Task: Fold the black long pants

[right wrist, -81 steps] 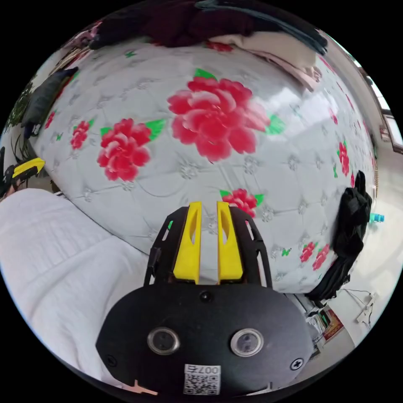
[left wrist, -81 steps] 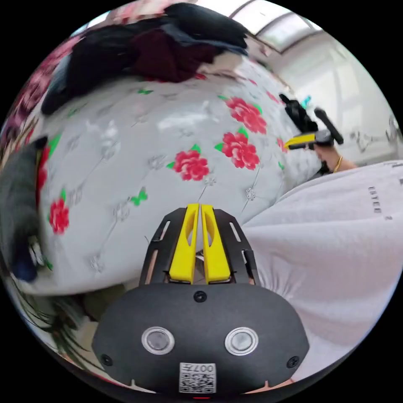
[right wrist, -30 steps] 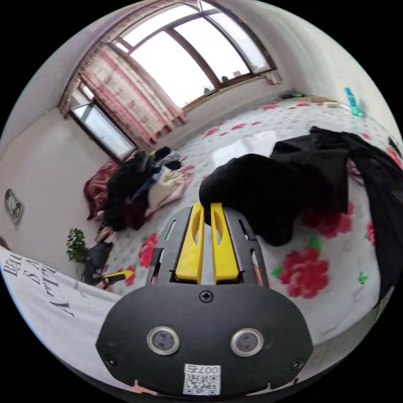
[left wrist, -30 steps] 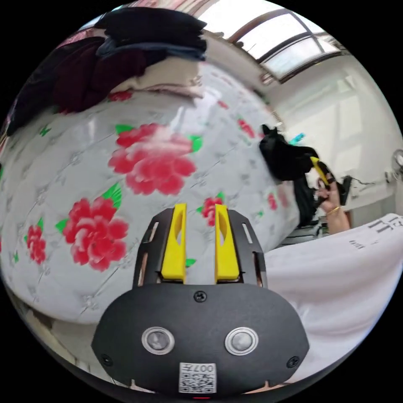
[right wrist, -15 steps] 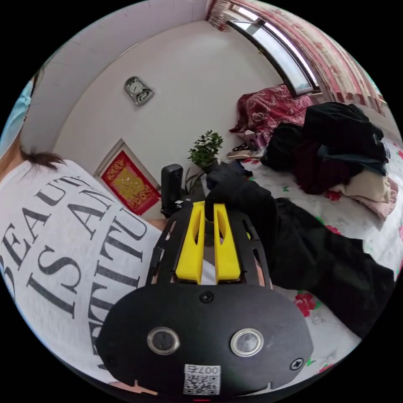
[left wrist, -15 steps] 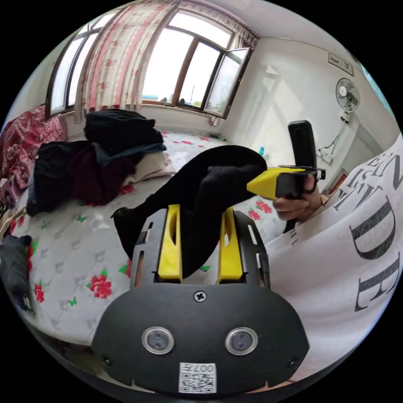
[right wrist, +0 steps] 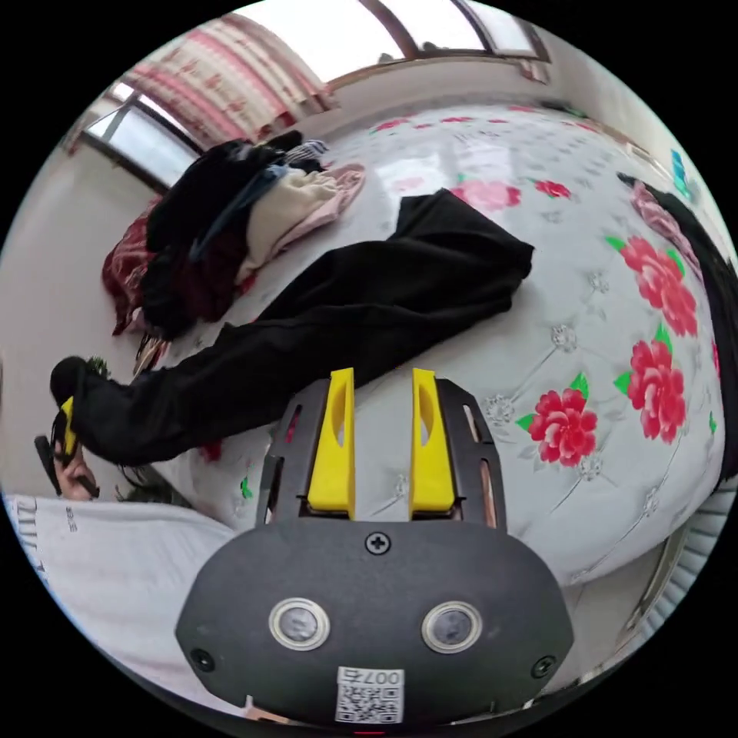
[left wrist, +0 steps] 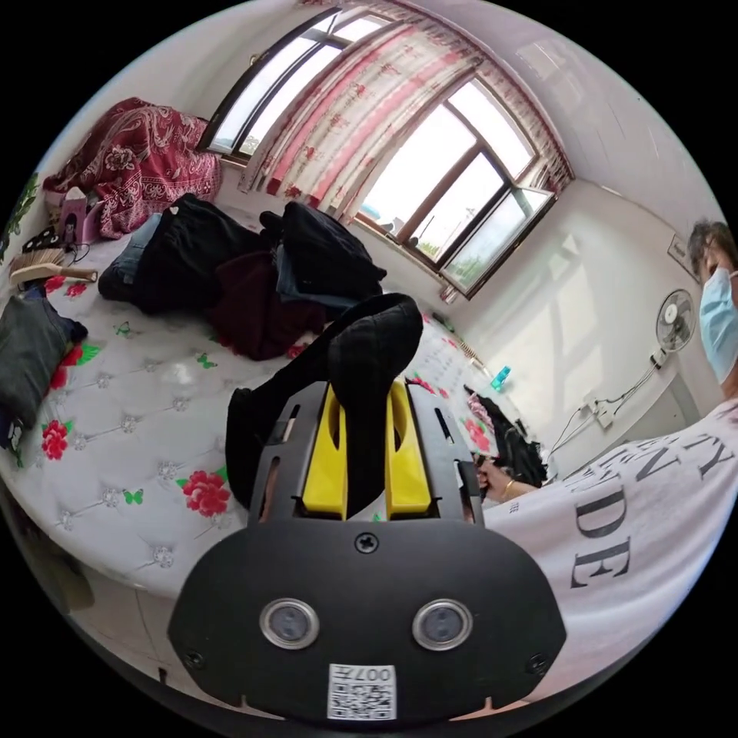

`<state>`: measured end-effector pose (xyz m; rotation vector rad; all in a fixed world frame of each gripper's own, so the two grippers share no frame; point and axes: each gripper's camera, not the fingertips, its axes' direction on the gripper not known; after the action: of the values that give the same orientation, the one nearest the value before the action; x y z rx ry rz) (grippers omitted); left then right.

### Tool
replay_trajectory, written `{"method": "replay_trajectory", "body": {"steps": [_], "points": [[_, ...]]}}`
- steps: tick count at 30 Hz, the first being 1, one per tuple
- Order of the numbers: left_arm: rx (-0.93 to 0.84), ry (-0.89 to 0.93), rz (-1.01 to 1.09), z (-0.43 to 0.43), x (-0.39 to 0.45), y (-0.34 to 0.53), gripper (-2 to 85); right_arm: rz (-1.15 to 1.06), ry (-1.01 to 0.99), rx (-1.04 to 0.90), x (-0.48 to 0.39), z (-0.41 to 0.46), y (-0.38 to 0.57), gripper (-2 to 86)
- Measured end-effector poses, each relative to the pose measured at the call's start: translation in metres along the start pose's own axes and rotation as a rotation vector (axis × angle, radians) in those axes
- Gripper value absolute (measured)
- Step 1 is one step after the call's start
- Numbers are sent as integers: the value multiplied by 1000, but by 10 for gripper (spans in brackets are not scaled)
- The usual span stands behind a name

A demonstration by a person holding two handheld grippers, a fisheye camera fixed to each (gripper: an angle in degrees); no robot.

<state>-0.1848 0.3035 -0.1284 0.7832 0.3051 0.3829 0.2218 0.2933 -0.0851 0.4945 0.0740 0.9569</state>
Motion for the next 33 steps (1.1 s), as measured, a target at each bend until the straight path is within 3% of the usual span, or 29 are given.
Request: {"method": "replay_trajectory", "body": {"steps": [6,10,12,17,21,23,25,29,33], "points": [[47,71,10,-19,-6,-52,63,237,-80,-13,22,53,-53,55],[46,14,17,-37,-19,-71,61,188,-135,-27,11,46,-71,15],[60,3,2,-51,-29,-75,60,130,-251,143,3,-10,-68,5],[117,-2,64,-97,-35,-100,59,-78,-320,463,-39,-189,-58,-1],[174,-4,267,-120,-12,-148,59,-437,-149,560,-133,-318,-74,-2],[217,7,343,-123,-2,-169,60,-523,-52,591,-168,-343,-86,-1],[256,41,391,-119,7,-186,61,-545,39,592,-192,-344,-103,1],[171,-12,351,-84,-10,-177,63,-440,103,382,-193,-260,-150,13],[-137,-132,11,-6,-99,-111,63,-281,99,124,-145,-119,-126,33]]}}
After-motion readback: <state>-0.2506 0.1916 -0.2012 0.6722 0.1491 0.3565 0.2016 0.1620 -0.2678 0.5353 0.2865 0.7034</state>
